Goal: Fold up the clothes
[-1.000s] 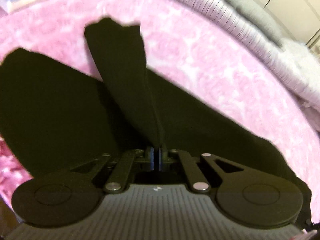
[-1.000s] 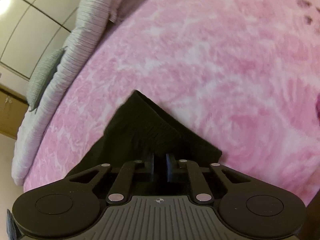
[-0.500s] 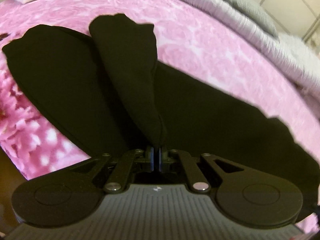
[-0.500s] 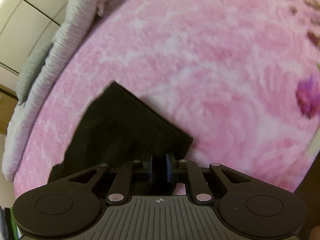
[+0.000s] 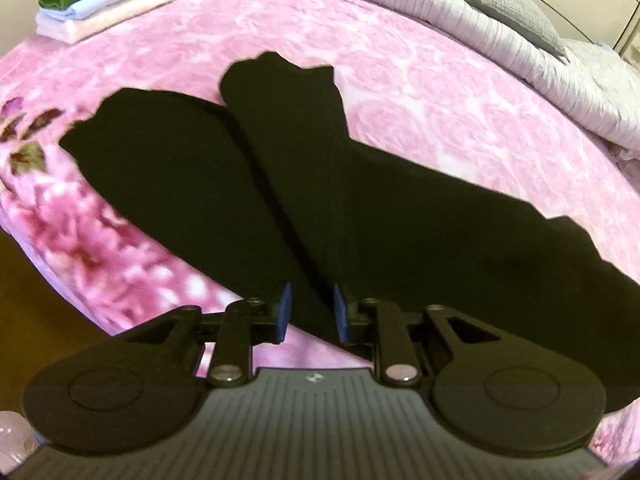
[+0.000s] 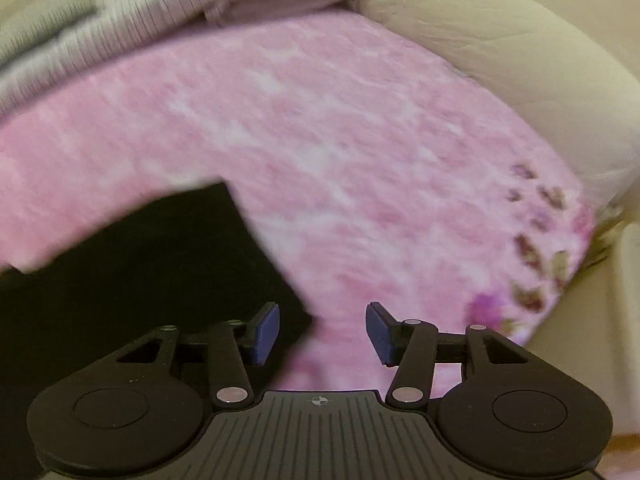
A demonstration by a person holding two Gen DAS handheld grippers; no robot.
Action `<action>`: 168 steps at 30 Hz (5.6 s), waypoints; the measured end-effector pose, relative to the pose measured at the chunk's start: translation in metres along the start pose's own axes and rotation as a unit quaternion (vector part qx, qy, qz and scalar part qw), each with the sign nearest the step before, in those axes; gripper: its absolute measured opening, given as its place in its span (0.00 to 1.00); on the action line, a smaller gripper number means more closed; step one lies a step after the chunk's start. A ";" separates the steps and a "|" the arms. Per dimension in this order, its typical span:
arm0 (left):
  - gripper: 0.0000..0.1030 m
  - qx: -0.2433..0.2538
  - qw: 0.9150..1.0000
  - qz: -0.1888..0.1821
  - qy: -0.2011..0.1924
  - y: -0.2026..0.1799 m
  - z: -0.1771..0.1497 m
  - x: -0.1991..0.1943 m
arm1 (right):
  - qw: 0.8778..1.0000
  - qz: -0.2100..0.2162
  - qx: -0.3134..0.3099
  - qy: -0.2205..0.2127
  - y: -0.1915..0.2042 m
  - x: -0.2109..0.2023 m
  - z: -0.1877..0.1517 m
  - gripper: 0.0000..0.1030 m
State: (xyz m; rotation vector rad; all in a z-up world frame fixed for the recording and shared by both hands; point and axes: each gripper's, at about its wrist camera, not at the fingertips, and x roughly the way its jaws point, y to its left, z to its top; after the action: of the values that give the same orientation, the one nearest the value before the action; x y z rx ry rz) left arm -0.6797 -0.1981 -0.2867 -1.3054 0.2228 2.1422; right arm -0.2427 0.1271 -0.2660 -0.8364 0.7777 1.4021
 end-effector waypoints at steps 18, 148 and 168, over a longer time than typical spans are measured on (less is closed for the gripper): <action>0.08 -0.020 1.000 0.007 0.009 0.158 0.147 0.116 | 0.911 0.371 -0.061 0.168 0.344 0.009 -0.083 0.50; 0.10 -0.348 0.924 -0.143 0.067 0.273 0.119 0.079 | 0.714 0.315 -0.623 -0.056 0.407 -0.128 -0.272 0.50; 0.00 -0.252 0.959 -0.128 0.007 0.268 0.104 0.046 | 0.698 0.273 -0.652 -0.114 0.384 -0.120 -0.286 0.04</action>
State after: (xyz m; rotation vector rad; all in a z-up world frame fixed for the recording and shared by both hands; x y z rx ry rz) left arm -0.9279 -0.3474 -0.3185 -1.5255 -0.4950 2.0312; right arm -0.6223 -0.1828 -0.3217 -1.4934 -0.4006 2.5801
